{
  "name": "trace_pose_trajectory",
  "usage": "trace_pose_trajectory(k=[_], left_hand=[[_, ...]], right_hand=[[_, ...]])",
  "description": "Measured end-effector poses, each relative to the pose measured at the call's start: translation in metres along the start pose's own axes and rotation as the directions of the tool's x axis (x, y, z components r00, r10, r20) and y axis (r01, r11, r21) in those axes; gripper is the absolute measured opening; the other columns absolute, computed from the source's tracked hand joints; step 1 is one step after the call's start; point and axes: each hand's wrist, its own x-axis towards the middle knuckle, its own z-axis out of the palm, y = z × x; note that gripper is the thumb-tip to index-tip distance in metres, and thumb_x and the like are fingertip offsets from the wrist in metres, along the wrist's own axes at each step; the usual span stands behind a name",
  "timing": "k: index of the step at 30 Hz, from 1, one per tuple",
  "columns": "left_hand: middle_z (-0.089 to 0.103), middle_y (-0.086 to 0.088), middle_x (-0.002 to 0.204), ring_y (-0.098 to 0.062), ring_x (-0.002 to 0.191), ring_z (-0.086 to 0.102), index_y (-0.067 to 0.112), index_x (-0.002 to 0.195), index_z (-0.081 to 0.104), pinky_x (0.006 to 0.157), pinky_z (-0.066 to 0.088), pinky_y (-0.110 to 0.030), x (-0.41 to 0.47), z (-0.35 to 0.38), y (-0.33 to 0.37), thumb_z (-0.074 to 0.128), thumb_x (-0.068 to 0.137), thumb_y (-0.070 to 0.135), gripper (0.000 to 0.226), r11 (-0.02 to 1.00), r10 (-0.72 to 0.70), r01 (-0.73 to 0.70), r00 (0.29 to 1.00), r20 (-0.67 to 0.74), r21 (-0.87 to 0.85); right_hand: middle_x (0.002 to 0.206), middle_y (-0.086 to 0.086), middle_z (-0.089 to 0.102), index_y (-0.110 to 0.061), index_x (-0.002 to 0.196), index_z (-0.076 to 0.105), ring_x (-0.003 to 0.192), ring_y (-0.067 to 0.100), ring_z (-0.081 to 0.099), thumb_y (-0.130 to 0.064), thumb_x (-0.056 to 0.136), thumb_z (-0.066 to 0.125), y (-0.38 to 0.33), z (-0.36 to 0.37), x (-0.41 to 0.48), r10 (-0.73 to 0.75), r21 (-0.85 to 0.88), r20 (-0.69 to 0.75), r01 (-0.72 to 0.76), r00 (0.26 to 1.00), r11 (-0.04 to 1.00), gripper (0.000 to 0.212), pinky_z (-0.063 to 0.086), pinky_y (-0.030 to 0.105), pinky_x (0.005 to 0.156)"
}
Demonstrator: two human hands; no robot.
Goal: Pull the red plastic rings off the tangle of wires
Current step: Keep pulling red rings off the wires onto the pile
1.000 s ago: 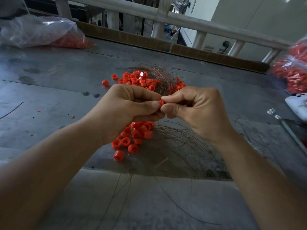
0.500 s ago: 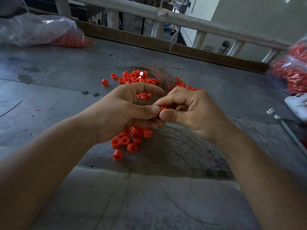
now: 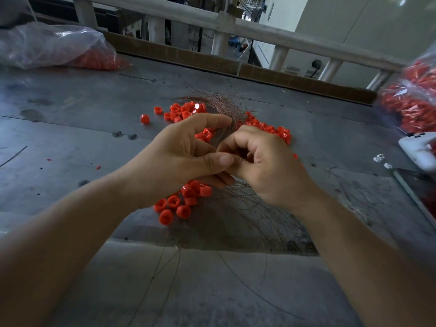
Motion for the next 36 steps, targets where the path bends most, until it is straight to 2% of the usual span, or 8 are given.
trace_pose_trajectory(k=[5,9,12,18,24,29,31,36], left_hand=[[0.070,-0.015,0.072,-0.024,0.066,0.070,0.023,0.123,0.045,0.056,0.054,-0.023,-0.001,0.000,0.001,0.065,0.063,0.023,0.063,0.999,0.026,-0.026,1.000,-0.005,-0.024],[0.071,-0.011,0.071,-0.021,0.065,0.070,0.021,0.122,0.046,0.055,0.054,-0.022,0.000,0.000,0.000,0.064,0.065,0.020,0.060,0.997,-0.036,0.034,0.999,-0.024,-0.074],[0.071,-0.012,0.071,-0.022,0.065,0.070,0.018,0.120,0.048,0.055,0.054,-0.022,0.000,-0.001,0.001,0.071,0.067,0.023,0.058,0.990,-0.068,0.067,0.998,-0.006,-0.128],[0.070,-0.011,0.070,-0.020,0.059,0.069,0.013,0.109,0.057,0.049,0.053,-0.020,0.001,-0.006,0.006,0.068,0.064,0.022,0.047,0.969,-0.093,0.091,0.996,0.003,-0.230],[0.071,-0.009,0.077,-0.015,0.066,0.068,0.010,0.102,0.062,0.060,0.057,-0.023,0.004,-0.013,0.009,0.068,0.061,0.014,0.042,0.916,-0.049,0.005,0.994,-0.100,-0.401],[0.073,-0.011,0.081,-0.016,0.070,0.070,0.007,0.106,0.058,0.060,0.055,-0.020,0.003,-0.015,0.010,0.061,0.065,0.003,0.041,0.896,-0.023,-0.017,0.996,-0.085,-0.443],[0.073,-0.010,0.080,-0.015,0.068,0.070,0.008,0.105,0.059,0.059,0.054,-0.019,0.003,-0.015,0.010,0.070,0.062,-0.004,0.045,0.913,-0.023,-0.019,0.995,-0.097,-0.408],[0.069,-0.004,0.064,-0.011,0.057,0.067,0.010,0.073,0.070,0.052,0.052,-0.015,0.005,-0.016,0.009,0.063,0.058,0.003,0.018,0.958,-0.019,-0.051,0.971,-0.240,-0.282]], right_hand=[[0.075,-0.011,0.053,-0.028,0.070,0.053,0.070,-0.001,0.052,-0.010,0.081,0.065,0.000,0.003,0.000,-0.004,0.067,-0.020,0.006,1.000,0.998,0.025,0.044,0.012,0.063],[0.074,-0.009,0.059,-0.025,0.073,0.057,0.071,0.005,0.059,-0.011,0.083,0.063,0.000,0.002,0.001,0.043,0.195,0.039,-0.049,0.998,0.980,0.018,0.050,0.021,0.065],[0.065,-0.011,0.061,-0.020,0.074,0.060,0.063,0.000,0.059,-0.021,0.076,0.063,-0.001,0.002,-0.001,0.047,0.335,0.050,-0.061,0.998,0.940,0.004,0.047,0.015,0.058],[0.080,-0.005,0.064,-0.020,0.089,0.062,0.070,0.010,0.063,-0.026,0.061,0.069,0.001,0.000,0.001,0.053,0.456,0.049,-0.070,0.997,0.887,0.030,0.053,0.021,0.065],[0.077,-0.001,0.070,-0.018,0.100,0.060,0.068,0.013,0.066,-0.033,0.070,0.061,0.005,-0.004,0.003,0.131,0.626,0.201,-0.230,0.971,0.745,0.033,0.054,0.022,0.061],[0.059,-0.004,0.062,-0.014,0.092,0.061,0.050,0.009,0.057,-0.027,0.074,0.056,0.003,-0.005,0.002,0.159,0.626,0.211,-0.258,0.964,0.736,0.024,0.049,0.021,0.047],[0.052,-0.007,0.056,-0.014,0.089,0.061,0.041,0.003,0.047,-0.027,0.073,0.056,0.002,-0.007,0.002,0.182,0.596,0.192,-0.262,0.964,0.759,0.021,0.041,0.016,0.039],[0.044,-0.009,0.048,-0.013,0.074,0.061,0.034,0.001,0.033,-0.019,0.080,0.059,0.000,-0.016,0.002,0.228,0.453,0.074,-0.236,0.971,0.860,0.008,0.025,0.009,0.034]])
